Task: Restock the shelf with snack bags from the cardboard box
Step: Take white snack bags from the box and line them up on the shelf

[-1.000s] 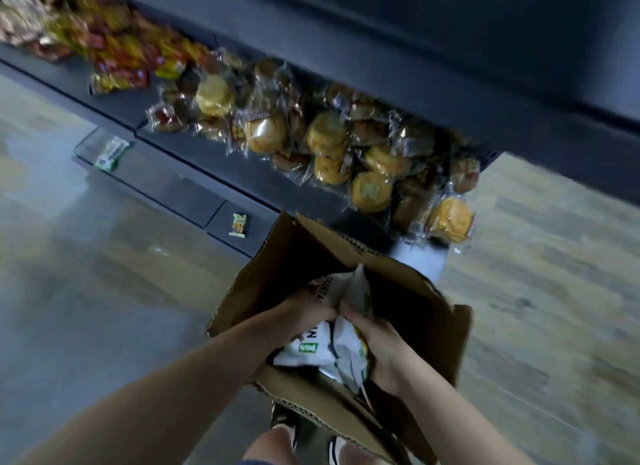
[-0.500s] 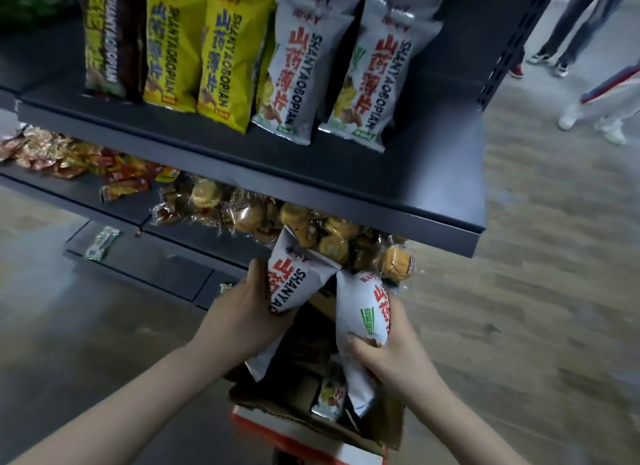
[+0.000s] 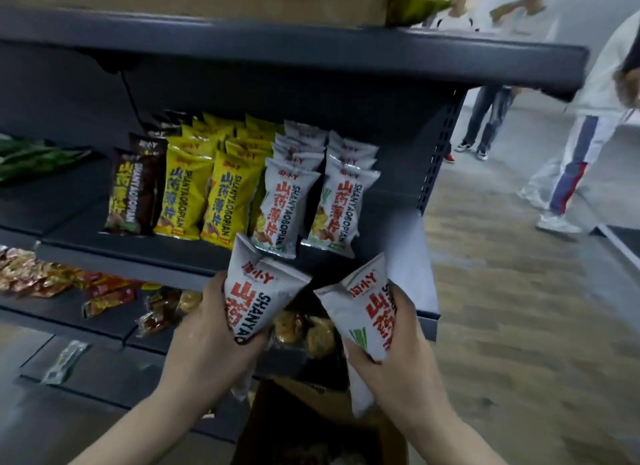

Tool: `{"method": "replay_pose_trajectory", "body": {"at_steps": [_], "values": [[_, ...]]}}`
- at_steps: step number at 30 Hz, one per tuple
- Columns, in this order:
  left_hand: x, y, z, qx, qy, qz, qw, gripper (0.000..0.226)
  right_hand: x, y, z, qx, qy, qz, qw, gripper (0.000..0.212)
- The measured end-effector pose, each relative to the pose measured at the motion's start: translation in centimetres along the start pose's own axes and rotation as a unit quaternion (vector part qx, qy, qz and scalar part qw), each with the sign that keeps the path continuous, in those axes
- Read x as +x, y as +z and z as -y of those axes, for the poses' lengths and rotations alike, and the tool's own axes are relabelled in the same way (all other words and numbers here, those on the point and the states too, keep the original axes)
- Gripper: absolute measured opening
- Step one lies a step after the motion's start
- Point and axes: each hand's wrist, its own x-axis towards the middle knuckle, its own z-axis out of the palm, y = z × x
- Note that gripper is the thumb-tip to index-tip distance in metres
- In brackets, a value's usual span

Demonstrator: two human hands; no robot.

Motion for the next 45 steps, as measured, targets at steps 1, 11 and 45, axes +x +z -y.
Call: {"method": "replay_pose_trajectory", "body": {"at_steps": [1,11,45], "values": [[0.9,0.1,-0.6,-0.004,0.007,-0.007,1.0,0.085,0.9,-0.2,0.3,0.01,0.002,-0.01,1.0,0.082],[10.2,8.1,-6.1,-0.028,0.081,-0.052,0.995,0.079,11.8,-1.1,-0.3,0.146,0.009,-0.179,0.973,0.076],[15.7,16.0,-4.1,0.215,0.254,-0.096,0.938,0.079,19.4,1.0,-5.1,0.216,0.013,-0.153,0.964,0.07]]}}
